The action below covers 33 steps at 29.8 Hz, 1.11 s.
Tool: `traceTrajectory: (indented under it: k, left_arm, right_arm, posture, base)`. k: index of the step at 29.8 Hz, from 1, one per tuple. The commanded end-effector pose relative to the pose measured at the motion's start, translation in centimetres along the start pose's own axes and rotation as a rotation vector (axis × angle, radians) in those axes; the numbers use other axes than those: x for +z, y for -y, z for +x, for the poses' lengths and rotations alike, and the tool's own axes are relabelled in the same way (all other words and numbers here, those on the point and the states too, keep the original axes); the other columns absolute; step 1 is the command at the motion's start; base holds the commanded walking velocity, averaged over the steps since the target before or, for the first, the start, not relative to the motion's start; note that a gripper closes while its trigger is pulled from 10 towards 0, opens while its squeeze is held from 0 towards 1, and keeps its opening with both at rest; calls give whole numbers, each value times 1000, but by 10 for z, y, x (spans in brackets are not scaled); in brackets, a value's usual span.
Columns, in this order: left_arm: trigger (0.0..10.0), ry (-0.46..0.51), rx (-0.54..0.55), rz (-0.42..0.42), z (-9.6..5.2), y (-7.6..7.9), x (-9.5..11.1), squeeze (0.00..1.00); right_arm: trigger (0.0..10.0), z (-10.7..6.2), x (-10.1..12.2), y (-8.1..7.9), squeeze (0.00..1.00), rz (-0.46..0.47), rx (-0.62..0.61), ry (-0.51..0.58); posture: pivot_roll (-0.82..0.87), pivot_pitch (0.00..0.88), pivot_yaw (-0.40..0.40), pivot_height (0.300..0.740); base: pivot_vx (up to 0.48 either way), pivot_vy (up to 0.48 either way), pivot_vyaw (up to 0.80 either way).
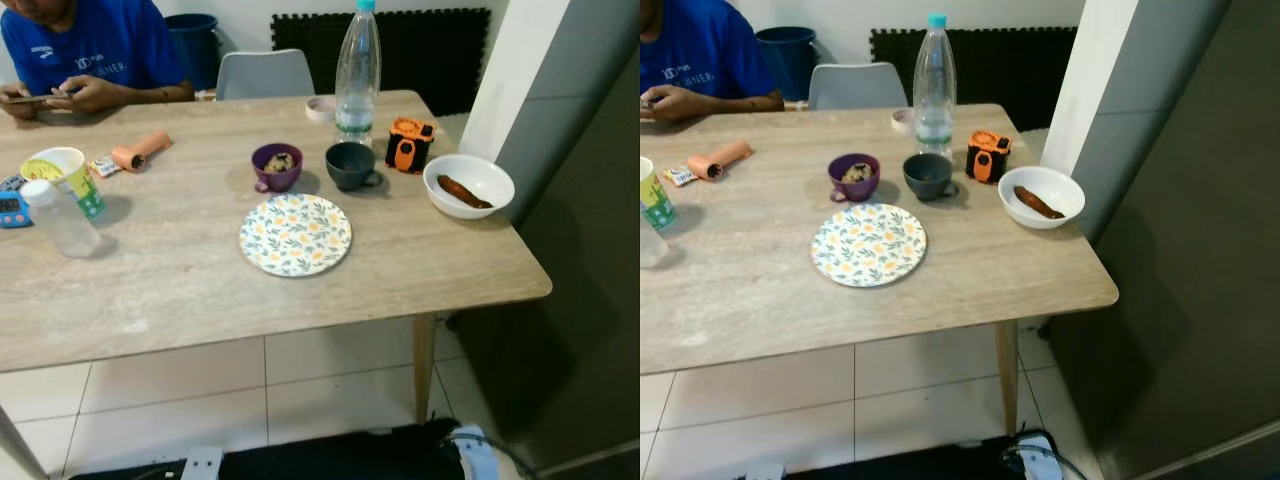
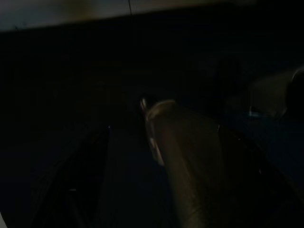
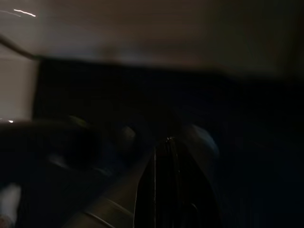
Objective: Restocking fridge
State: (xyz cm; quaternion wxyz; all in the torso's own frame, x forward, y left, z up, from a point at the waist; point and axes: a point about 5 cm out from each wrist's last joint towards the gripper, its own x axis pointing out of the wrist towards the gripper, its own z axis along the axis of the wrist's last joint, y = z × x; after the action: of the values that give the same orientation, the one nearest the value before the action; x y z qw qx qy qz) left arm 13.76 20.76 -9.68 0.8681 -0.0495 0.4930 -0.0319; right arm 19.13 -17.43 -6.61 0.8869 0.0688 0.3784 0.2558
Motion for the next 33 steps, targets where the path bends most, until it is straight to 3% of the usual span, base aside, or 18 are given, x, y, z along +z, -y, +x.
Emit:
traceTrajectory:
  k: [1, 4, 6, 10, 12, 13, 17, 22, 27, 28, 29, 30, 32, 33]
  left_arm:
    - [10000, -21, 14, -26, -2, -1, -9, 0]
    - [10000, -21, 13, -26, -2, -1, -8, 0]
    - [10000, -20, 11, -27, -2, -1, -8, 0]
    - [10000, -19, 11, -27, -2, -2, -8, 0]
    - [10000, -19, 11, -25, -2, -2, -8, 0]
    - [10000, -19, 11, -25, -2, -2, -8, 0]
    - [10000, -31, -10, 16, -2, 1, -9, 0]
    - [10000, -37, -10, 17, -2, 1, -11, 0]
    - [10000, -29, 8, -18, -2, 0, -11, 0]
    - [10000, -29, 6, -15, -2, 0, -11, 0]
    - [10000, -30, 6, -14, -2, 0, -10, 0]
    - [10000, -29, 5, -15, -2, 0, -10, 0]
    - [10000, -29, 5, -15, -2, 0, -10, 0]
    - [10000, -29, 5, -16, -2, 0, -10, 0]
  right_arm:
    - [10000, 0, 1, -3, 0, -13, 47, 15]
    - [10000, 1, 11, -5, 0, -43, 119, 46]
    - [10000, 2, 24, -10, 0, -89, 248, 78]
    - [10000, 1, 30, -12, 0, -113, 312, 88]
    - [10000, -2, 45, -20, 0, -186, 505, 97]
    - [10000, -2, 45, -20, 0, -186, 505, 97]
    - [10000, -12, 64, -32, 0, -285, 738, 115]
    - [10000, -22, 83, -43, 0, -343, 853, 142]
    - [10000, -37, 118, -65, 0, -438, 988, 221]
    - [10000, -42, 126, -70, 192, -454, 1021, 242]
    - [10000, -47, 132, -74, 192, -464, 1050, 256]
    - [10000, -52, 137, -78, 788, -467, 1082, 268]
    - [10000, -52, 137, -78, 788, -467, 1082, 268]
    - [10000, -58, 142, -82, 1000, -472, 1119, 284]
  posture:
    - [-60, 108, 3, 740]
    - [-60, 109, 3, 740]
    - [-60, 109, 3, 740]
    - [-62, 109, 3, 740]
    - [-62, 109, 3, 740]
    - [-62, 109, 3, 740]
    - [-64, 112, 1, 740]
    - [-67, 113, 1, 740]
    - [-65, 114, -1, 740]
    - [-65, 114, -1, 740]
    - [-65, 114, -1, 740]
    - [-65, 114, -1, 740]
    - [-65, 114, -1, 740]
    - [-65, 114, -1, 740]
  base:
    - [0, 0, 0]
    - [0, 0, 0]
    - [0, 0, 0]
    - [0, 0, 0]
    - [0, 0, 0]
    - [0, 0, 0]
    - [0, -232, 0]
    - [0, -464, 0]
    - [0, 0, 0]
    - [0, 0, 0]
    - [0, 0, 0]
    - [0, 0, 0]
    - [0, 0, 0]
    - [0, 0, 0]
